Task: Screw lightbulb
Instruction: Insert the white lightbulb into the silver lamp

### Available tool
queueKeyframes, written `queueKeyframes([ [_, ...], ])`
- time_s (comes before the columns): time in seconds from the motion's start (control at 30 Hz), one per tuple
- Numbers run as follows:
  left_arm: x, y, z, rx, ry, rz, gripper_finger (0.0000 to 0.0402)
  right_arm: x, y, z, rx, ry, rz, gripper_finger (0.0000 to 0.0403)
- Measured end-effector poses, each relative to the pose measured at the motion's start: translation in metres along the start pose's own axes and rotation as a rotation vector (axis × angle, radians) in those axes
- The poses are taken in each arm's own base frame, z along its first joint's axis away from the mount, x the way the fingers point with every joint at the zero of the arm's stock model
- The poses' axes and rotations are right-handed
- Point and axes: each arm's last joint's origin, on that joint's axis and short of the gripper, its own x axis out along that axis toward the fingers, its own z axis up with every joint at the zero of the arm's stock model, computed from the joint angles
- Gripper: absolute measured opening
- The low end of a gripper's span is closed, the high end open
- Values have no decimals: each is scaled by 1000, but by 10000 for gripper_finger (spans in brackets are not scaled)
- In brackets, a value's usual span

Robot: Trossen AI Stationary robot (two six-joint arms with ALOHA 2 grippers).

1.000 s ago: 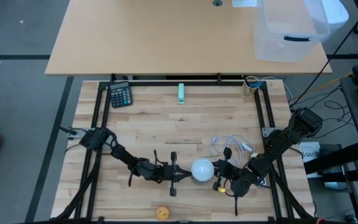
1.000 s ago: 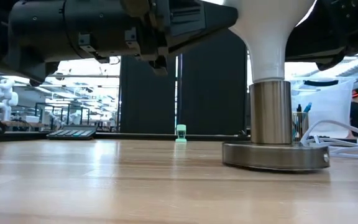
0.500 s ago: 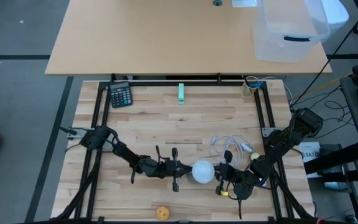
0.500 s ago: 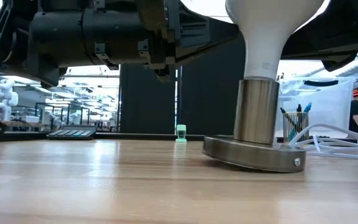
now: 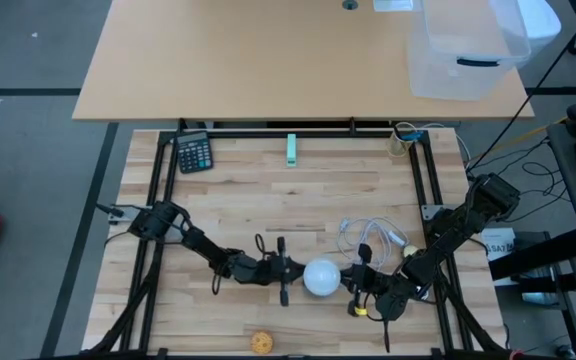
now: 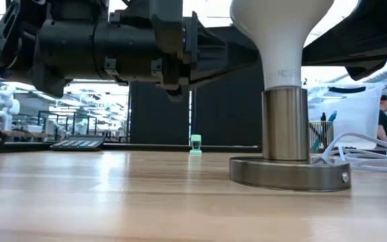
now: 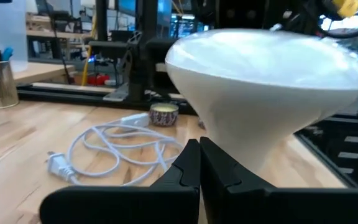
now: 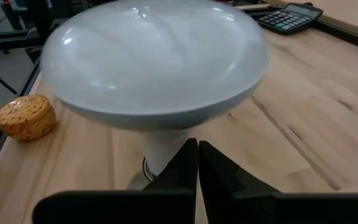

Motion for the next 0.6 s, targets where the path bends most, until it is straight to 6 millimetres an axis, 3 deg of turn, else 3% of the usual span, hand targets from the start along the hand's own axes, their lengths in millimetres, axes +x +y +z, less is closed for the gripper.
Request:
queueKeyframes([
  [0.3, -6, -7, -6, 23, 44, 20, 0, -2, 1, -4, 26, 53, 49, 2],
  [0.6, -21, -32, -3, 50, 1, -15, 0, -2, -6, -6, 28, 1, -83, 2],
])
